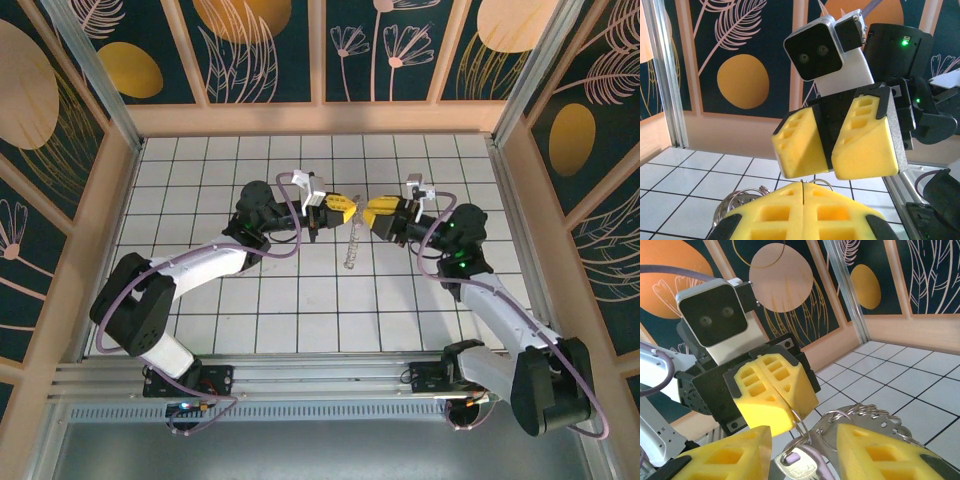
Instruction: Put the keys on the keyring
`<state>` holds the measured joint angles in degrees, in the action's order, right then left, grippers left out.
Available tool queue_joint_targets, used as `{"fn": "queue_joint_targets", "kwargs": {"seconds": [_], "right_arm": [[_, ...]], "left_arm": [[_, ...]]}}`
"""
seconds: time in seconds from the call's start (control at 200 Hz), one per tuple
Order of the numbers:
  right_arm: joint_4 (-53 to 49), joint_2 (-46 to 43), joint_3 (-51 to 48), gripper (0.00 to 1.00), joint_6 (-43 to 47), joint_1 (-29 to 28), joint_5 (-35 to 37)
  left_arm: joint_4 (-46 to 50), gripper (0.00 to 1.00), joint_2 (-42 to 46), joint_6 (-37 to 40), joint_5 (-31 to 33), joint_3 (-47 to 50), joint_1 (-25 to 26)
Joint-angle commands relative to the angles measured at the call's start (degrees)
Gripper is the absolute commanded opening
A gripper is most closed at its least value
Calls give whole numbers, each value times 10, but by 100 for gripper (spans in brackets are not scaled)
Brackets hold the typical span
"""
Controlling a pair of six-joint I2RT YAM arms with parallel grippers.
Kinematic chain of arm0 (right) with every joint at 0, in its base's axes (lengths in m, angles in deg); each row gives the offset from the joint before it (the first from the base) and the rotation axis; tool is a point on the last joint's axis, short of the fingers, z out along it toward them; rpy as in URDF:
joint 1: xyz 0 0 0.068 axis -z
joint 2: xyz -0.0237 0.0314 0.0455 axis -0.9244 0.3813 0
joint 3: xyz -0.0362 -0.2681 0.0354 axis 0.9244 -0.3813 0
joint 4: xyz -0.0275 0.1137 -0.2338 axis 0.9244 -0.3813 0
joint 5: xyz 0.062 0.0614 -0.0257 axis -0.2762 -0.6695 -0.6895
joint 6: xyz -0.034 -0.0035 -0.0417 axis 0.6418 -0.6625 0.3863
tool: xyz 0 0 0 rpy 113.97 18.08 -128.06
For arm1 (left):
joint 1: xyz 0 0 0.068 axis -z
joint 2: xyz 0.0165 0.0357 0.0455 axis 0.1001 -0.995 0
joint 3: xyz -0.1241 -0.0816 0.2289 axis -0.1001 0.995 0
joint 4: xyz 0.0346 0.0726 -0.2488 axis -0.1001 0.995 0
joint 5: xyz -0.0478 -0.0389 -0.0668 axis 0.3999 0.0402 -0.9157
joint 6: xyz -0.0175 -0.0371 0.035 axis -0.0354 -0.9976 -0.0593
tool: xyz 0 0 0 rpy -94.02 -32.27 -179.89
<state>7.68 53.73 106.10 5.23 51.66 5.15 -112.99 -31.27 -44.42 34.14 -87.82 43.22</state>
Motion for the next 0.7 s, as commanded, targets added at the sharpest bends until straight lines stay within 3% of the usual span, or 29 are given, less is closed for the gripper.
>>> {"fn": "queue_joint_targets", "kwargs": {"seconds": [0.0, 0.28, 0.365, 0.561, 0.696], "right_arm": [[60, 14, 5, 39, -12, -9, -14], [83, 44, 10, 32, -15, -27, -22], [82, 46, 9, 26, -13, -31, -24], [81, 46, 8, 0, -10, -34, -24], [83, 42, 9, 0, -10, -33, -19]], "left_arm": [[-47, 0, -6, -16, -11, -17, 2], [-52, 0, -7, -19, -10, -17, 2], [-52, 0, -6, -19, -9, -17, 2], [-56, 0, -8, -21, -9, -17, 2], [-56, 0, -8, -24, -9, -17, 2]]}}
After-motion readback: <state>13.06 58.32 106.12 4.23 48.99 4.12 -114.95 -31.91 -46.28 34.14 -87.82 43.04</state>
